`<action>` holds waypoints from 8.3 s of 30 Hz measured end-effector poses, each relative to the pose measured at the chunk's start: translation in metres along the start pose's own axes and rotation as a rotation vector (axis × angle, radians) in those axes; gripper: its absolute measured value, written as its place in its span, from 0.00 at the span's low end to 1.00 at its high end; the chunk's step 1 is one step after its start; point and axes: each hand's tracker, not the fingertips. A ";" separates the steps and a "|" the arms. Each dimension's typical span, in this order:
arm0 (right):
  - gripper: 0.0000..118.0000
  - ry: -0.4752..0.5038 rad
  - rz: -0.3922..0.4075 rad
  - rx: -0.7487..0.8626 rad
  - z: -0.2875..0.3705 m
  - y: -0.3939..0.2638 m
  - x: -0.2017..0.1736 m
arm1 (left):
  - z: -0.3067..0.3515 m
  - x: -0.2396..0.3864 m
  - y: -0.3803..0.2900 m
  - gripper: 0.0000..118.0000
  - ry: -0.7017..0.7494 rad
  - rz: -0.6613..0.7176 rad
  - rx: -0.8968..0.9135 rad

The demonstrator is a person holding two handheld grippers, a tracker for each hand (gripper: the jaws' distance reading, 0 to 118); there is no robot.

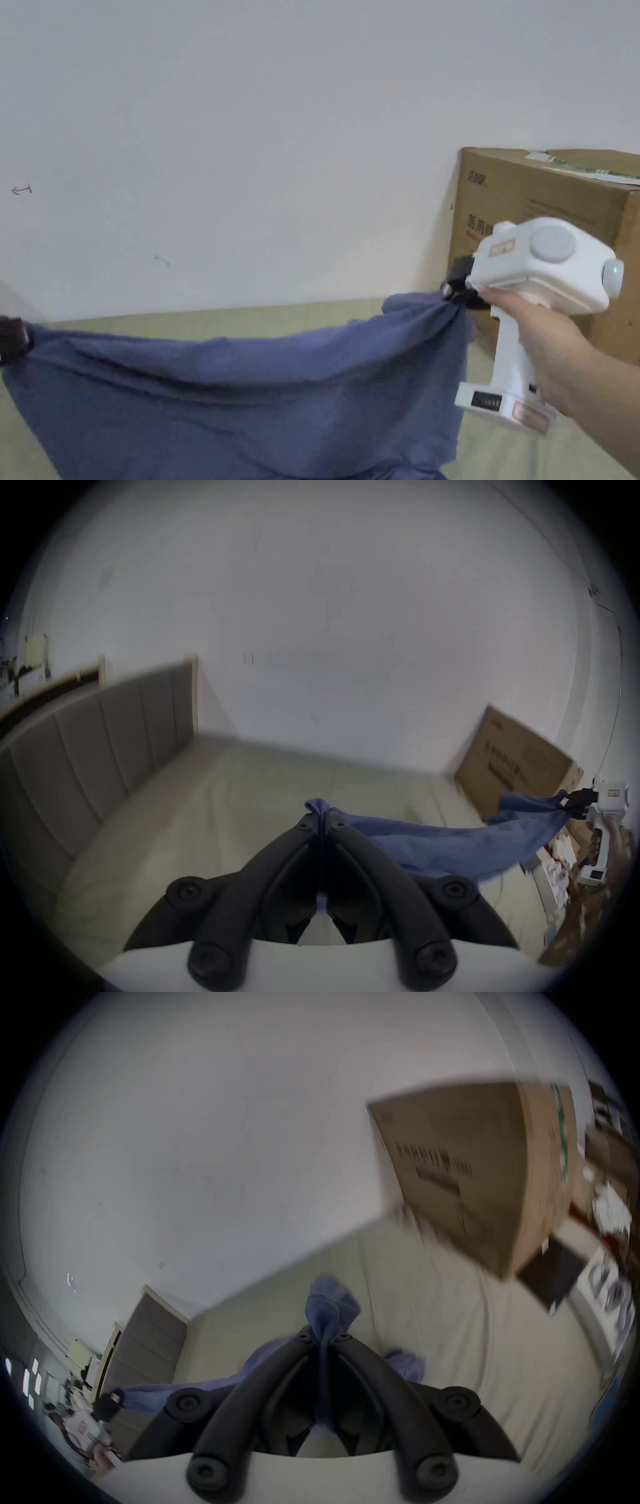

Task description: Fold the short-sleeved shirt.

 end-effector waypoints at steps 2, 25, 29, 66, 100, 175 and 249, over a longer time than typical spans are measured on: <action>0.02 -0.014 -0.063 -0.066 -0.011 -0.054 0.039 | -0.003 -0.007 -0.059 0.01 -0.023 -0.014 -0.111; 0.03 -0.077 -0.098 -0.320 0.168 -0.305 0.187 | 0.203 -0.070 -0.257 0.04 -0.006 0.002 -0.356; 0.98 -0.253 0.048 -0.209 0.155 -0.308 0.173 | 0.194 -0.065 -0.265 1.00 0.017 0.084 -0.301; 0.00 0.141 0.297 -0.005 0.125 -0.257 0.039 | -0.197 -0.060 -0.160 0.92 0.052 -0.198 -0.478; 0.69 -0.368 0.400 -0.556 -0.179 -0.142 0.147 | -0.075 -0.048 -0.166 0.01 -0.042 -0.260 -0.371; 0.00 -0.180 0.372 -0.324 0.155 -0.335 0.208 | 0.133 -0.076 -0.302 0.01 0.002 -0.139 -0.463; 0.93 -0.322 0.270 -0.596 0.145 -0.355 0.223 | 0.209 -0.064 -0.323 0.05 -0.084 -0.095 -0.384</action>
